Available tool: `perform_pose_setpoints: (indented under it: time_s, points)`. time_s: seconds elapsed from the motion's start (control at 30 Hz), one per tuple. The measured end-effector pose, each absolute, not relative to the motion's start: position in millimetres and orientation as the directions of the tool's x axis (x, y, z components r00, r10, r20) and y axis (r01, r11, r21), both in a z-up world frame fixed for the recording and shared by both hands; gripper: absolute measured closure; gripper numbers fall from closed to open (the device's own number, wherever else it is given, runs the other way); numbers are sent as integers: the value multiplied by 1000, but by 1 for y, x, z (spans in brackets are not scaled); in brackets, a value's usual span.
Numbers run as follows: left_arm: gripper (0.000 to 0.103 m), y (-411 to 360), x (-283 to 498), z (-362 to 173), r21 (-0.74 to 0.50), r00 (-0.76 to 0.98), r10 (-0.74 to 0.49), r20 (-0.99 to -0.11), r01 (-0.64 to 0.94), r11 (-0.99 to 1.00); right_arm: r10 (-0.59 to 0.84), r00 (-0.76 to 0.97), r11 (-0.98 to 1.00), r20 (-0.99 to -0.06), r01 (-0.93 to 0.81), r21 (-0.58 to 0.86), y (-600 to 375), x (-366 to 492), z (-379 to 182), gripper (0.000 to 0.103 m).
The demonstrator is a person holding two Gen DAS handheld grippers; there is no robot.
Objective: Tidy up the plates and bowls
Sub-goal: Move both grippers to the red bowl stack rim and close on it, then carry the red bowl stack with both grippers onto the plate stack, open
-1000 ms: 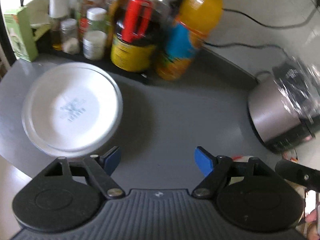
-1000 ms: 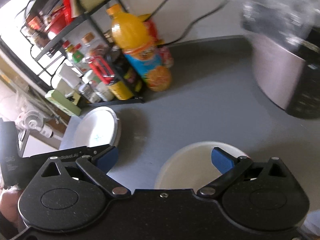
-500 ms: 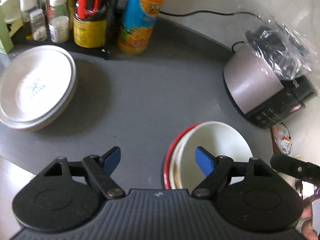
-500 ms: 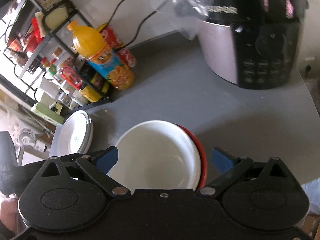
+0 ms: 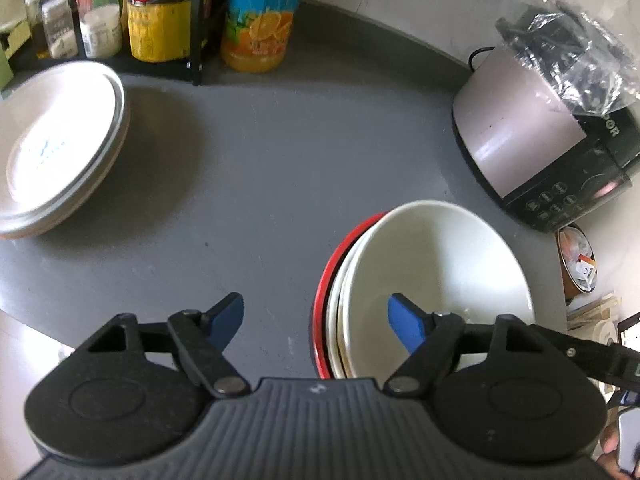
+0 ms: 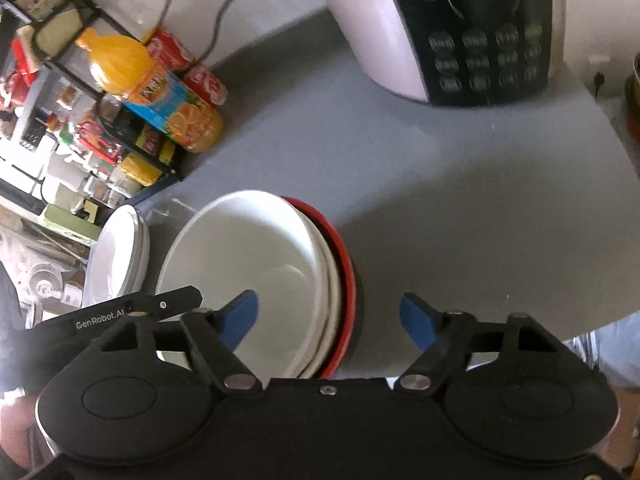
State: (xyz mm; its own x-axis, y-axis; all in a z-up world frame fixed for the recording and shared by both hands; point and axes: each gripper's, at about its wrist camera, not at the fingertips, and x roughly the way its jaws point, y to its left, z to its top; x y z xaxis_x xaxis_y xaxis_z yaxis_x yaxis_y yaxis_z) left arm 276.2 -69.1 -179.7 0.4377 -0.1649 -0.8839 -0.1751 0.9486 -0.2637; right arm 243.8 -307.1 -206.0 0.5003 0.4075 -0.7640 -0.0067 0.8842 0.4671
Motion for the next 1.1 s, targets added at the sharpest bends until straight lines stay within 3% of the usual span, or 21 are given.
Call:
perform_pose_setpoints:
  time_s: [0.17,0.3,0.43,0.5,0.6,1.1]
  points:
    - [39,-67,277,-198,-281,403,-173,-899,-225,933,439,449,864,-778,26,503,-305,251,-225,55]
    - [61,-64,278,-210,-323,382,-206,-901,-274,906,434,414,866,-800,53,497,-300,256,-236,56]
    - [73,-62,277,-213,-371,390,-247,-887,-284,884,420,409,874,-810,58,483,-299,262,-238,57]
    - [79,-63,277,-212,-383,396,-258,-881,-278,881,433,414,869,-801,44,492,-296,262,-238,67]
    - [79,-66,276,-210,-369,396,-245,-885,-276,887,379,423,906,-823,9,422,-286,260,-233,72]
    - [79,-37,288,-189,-339,401,-221,-889,-254,906,401,446,905,-800,-60,420,-255,280,-210,72]
